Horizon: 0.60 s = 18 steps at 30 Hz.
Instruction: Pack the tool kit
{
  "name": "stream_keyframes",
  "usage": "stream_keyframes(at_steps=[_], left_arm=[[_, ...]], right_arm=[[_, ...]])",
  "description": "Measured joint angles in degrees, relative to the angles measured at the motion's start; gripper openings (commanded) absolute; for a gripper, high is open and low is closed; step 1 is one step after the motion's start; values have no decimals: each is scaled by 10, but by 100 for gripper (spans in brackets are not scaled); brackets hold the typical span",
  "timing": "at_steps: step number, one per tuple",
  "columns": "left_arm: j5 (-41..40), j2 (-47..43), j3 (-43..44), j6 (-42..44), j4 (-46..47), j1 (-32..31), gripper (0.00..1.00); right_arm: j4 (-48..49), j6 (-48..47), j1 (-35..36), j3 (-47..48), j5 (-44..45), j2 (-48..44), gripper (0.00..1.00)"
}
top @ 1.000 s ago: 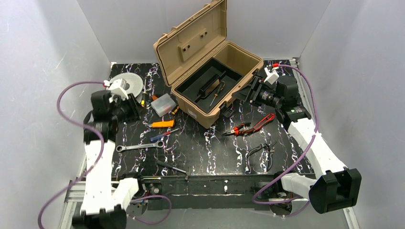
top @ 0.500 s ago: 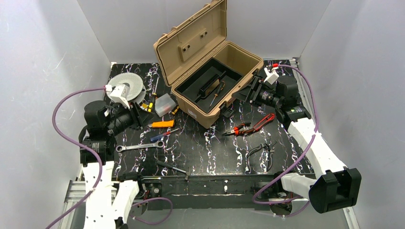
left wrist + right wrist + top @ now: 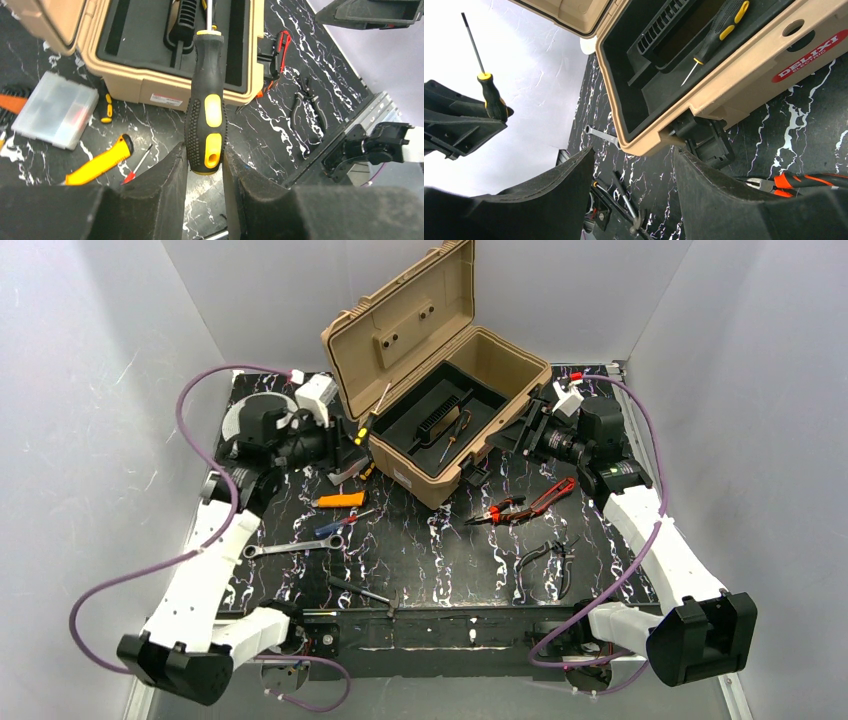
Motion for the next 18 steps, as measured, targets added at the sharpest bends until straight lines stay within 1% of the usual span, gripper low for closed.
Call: stream_keyframes(at_steps=[4,10,14,18], left_arm=[[-54,52,21,20,19,-49,0],[-139,170,87,70,39,-107,0],[-179,254,137,106,45,-125,0],[-207,333,191,141,40,-127,0]], right_arm=[[-3,-2,0,0,2,0,67],[-16,-7,0,0,7,0,67],[-28,-14,0,4,12,0,67],[-33,-21,0,9,19,-3,67]])
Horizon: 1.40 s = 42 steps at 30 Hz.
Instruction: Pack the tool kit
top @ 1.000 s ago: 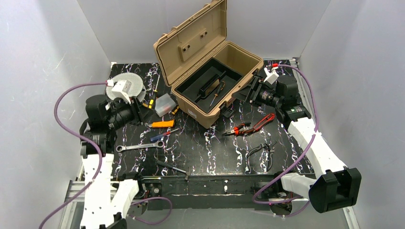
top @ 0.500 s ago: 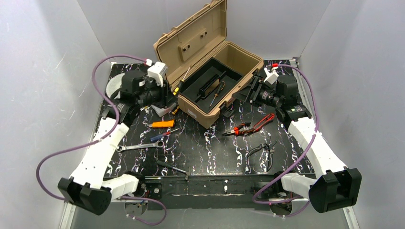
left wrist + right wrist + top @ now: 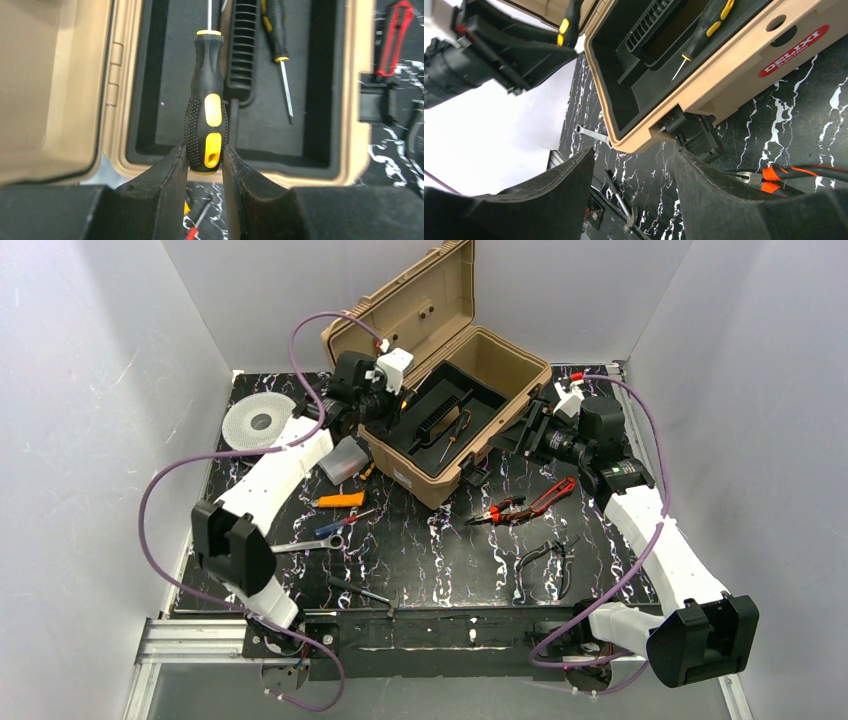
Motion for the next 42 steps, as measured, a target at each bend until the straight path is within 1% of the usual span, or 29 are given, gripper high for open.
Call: stream_keyframes(at_steps=[3,5,8,9,13,15,16,18,22,24,26,28,31,33,35,37,40,42], left_arm=[[-13,46,28,18,0,0,0],[-21,70,40,27,-5,0,4],[-24,97,51,34,-10,0,15],[-26,104,54,35,-10,0,20],[-33,125,68,37,-13,0,49],[-37,129,78,36,-17,0,62],[-38,129,83,32,-17,0,67],[-39,127,87,25,-16,0,72],[-42,111,86,16,-26,0,74],[-47,83,70,10,-31,0,75],[-54,36,37,5,-33,0,77],[-67,-33,-9,1,-41,0,80],[-104,-156,-79,-10,-45,2,80],[-120,-208,-105,-21,-50,7,80],[-134,-260,-133,-43,-60,28,77],[-138,-289,-159,-70,-66,67,75],[-136,-300,-203,-104,-68,131,71],[-138,-291,-233,-122,-68,162,70]], right_arm=[[-3,-7,0,3,5,-1,67],[-8,-8,0,5,8,-1,67],[-15,-9,0,5,10,-1,67],[-16,-10,0,5,11,-1,67],[-24,-12,0,8,12,-1,67],[-24,-13,0,9,13,-1,67],[-24,-14,0,10,14,-1,67],[-26,-16,0,10,15,-1,67],[-28,-18,0,10,16,-1,67],[-28,-19,0,10,16,-1,67],[-28,-20,0,10,16,-1,67],[-28,-20,0,10,16,-1,67],[-28,-20,0,10,16,-2,67],[-28,-20,0,10,15,-2,67],[-28,-19,0,10,12,-2,67],[-28,-19,0,10,8,-2,67],[-27,-18,-1,10,4,-3,67],[-26,-17,-1,10,2,-5,67]])
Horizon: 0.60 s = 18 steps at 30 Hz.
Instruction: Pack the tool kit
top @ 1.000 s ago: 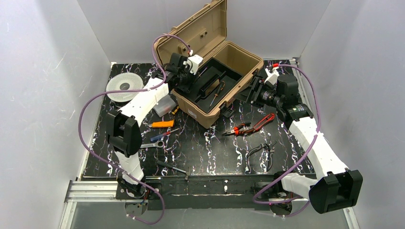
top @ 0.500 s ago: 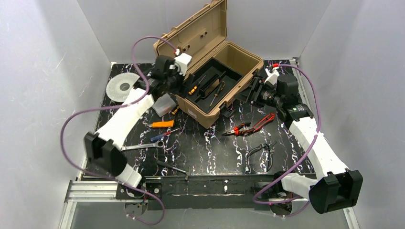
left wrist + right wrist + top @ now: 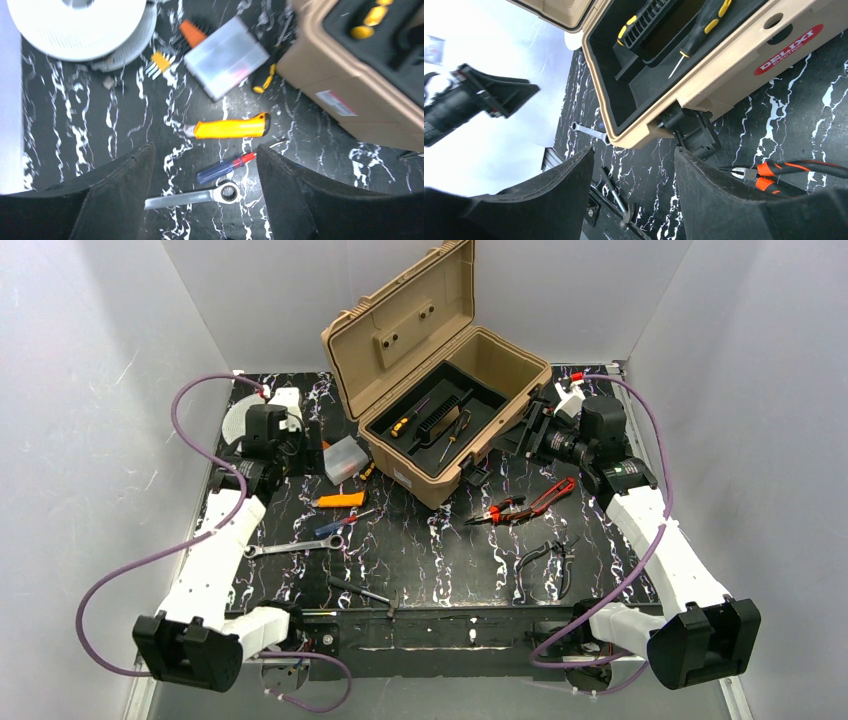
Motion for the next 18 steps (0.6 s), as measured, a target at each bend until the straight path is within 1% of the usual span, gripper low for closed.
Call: stream_keyframes(at_steps=[4,7,11,18], left_arm=[[3,50,-23,-25,7,25,70],[14,102,-23,-33,27,44,76],[33,166,-16,-20,45,70,78],[89,324,90,21,29,124,78]], right_arm=[[5,5,0,0,-9,-3,67],[10,10,0,0,-14,-4,67],[15,13,0,0,-20,-5,67],[21,21,0,-2,-32,-13,67]])
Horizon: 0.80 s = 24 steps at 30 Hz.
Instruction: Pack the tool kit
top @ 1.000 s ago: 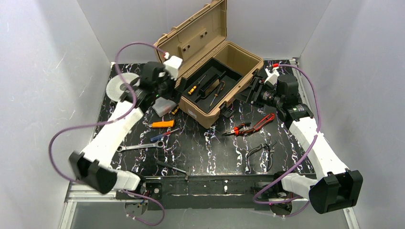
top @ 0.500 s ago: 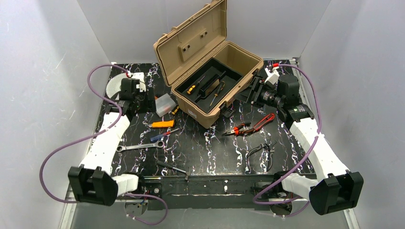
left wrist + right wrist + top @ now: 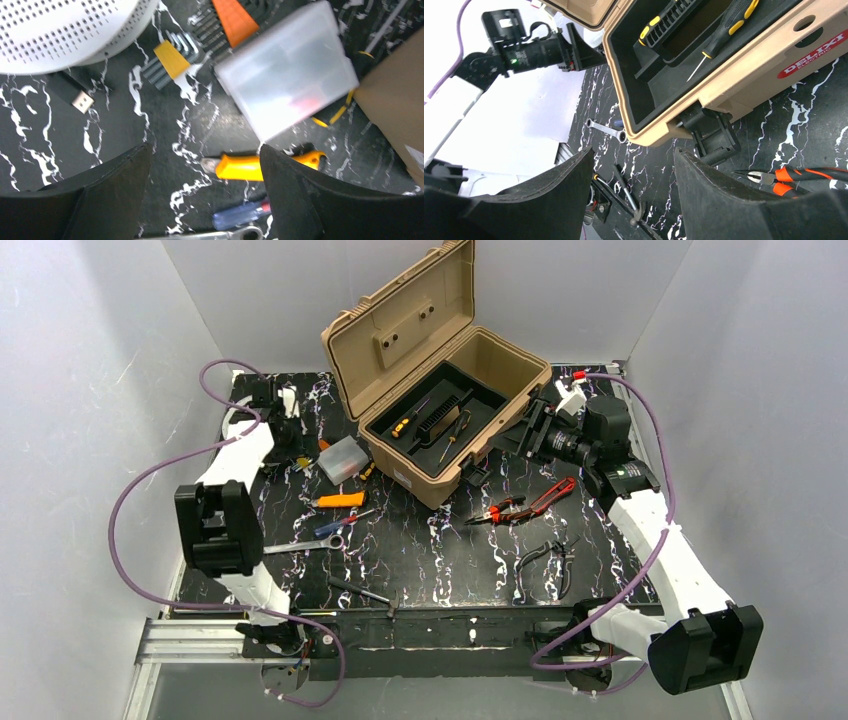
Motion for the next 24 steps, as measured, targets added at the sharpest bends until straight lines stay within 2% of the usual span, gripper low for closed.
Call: stream_keyframes(at_steps=[7,9,10,11,14,16,19,24], left_arm=[[46,78,50,96,-6,20,74],[75,96,57,140,-15,21,66],[87,105,60,156,-21,21,59],[103,129,82,186,-33,22,58],[104,211,155,238,-70,35,56],[105,226,167,248,-92,47,56],[112,256,195,251,-110,61,61],[115,287,232,249,-119,61,61]], right_arm=[[9,4,0,0,-5,-9,67],[11,5,0,-1,-7,-10,67],[12,5,0,-1,-9,-9,67],[11,5,0,-1,-12,-9,67],[12,5,0,-1,-15,-7,67],[11,5,0,-1,-15,-2,67],[11,5,0,-1,-15,7,67],[10,5,0,-1,-13,9,67]])
